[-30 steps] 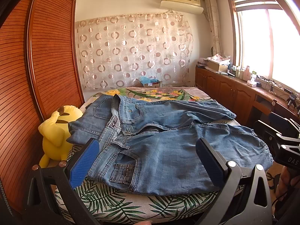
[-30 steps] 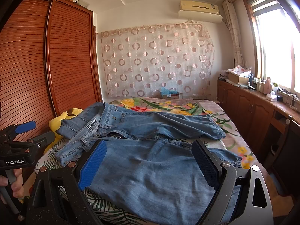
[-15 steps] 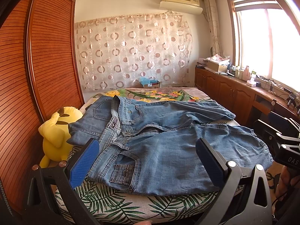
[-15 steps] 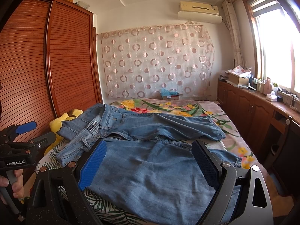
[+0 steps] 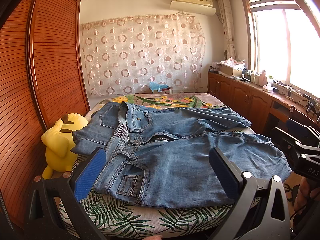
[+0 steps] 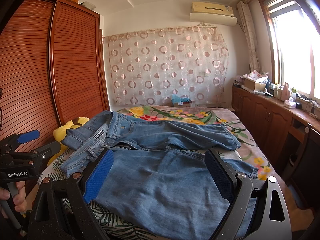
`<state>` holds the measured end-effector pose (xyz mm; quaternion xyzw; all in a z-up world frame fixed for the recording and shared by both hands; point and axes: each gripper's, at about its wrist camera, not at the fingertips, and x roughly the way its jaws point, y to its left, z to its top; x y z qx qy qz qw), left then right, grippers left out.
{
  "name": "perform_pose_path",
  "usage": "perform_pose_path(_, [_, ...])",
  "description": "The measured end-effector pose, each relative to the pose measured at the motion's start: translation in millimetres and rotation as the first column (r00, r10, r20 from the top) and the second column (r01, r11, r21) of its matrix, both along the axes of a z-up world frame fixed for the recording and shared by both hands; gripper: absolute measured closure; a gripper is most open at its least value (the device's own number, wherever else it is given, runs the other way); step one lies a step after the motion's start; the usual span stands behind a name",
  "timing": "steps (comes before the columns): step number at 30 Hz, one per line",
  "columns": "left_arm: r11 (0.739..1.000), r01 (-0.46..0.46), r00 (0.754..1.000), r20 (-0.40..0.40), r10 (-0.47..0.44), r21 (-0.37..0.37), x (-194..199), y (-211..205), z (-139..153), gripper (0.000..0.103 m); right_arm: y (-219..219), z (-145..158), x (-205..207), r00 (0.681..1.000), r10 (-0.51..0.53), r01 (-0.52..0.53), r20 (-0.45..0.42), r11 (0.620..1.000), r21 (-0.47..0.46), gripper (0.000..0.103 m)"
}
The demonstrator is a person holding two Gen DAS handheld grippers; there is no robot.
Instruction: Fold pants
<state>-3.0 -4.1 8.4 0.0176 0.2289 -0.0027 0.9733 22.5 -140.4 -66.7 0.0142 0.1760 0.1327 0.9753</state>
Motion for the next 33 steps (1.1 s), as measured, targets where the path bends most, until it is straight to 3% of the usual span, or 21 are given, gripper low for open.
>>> perform_pose_path(15, [1.000,0.021,0.999,-0.035,-0.021,0.004,7,-16,9,0.000,1,-6,3,1.000,0.001,-0.001,-0.024,1.000,-0.004,0.010])
perform_pose_path(33, [0.999,0.052,0.985,-0.166,-0.053,-0.010,36,-3,-56,0.000,-12,-27,23,0.989,-0.032,0.028,-0.146,0.999,-0.029,0.010])
